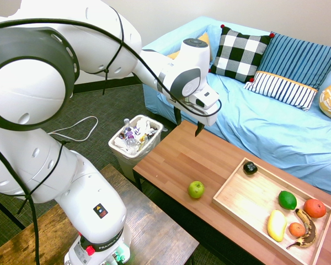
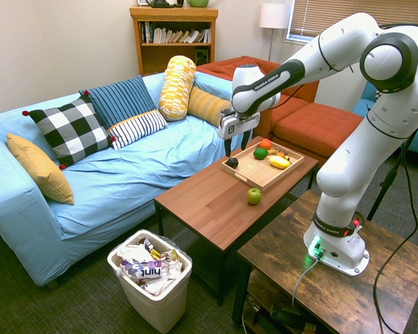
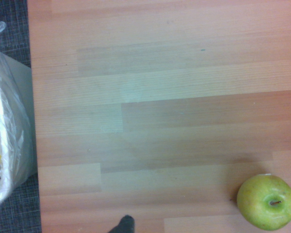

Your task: Put the apple in the tray

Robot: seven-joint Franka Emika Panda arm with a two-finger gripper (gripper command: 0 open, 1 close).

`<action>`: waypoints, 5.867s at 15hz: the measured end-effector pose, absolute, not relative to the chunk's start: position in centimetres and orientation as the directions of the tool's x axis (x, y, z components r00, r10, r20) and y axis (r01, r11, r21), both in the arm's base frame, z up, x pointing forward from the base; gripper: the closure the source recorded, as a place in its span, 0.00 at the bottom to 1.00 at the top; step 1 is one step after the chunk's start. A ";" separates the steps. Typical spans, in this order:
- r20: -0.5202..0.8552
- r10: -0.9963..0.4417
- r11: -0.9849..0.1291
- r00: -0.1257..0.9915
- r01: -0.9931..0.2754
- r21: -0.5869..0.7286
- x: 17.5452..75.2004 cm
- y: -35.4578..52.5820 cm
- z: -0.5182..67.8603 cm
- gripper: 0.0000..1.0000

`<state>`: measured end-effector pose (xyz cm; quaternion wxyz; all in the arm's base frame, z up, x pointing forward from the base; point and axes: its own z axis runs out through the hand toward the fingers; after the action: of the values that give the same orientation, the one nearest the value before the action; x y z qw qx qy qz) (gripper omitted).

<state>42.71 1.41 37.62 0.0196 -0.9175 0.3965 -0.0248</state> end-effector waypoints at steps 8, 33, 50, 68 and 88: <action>0.044 -0.813 -0.582 0.581 -0.813 -0.004 42.9 -2.6 34.3 0.00; -0.099 -0.887 -0.460 0.451 -0.881 0.108 41.7 -10.2 12.0 0.00; -0.011 -0.904 -0.428 0.428 -0.903 -0.041 44.2 -12.9 18.5 1.00; 0.027 -0.972 -0.237 0.235 -0.965 -0.116 48.4 -31.0 14.2 1.00; 0.023 -0.962 -0.271 0.270 -0.949 -0.159 48.9 -31.6 17.9 0.00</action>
<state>48.89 -31.64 17.92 0.0567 -0.7950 0.6012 -0.0575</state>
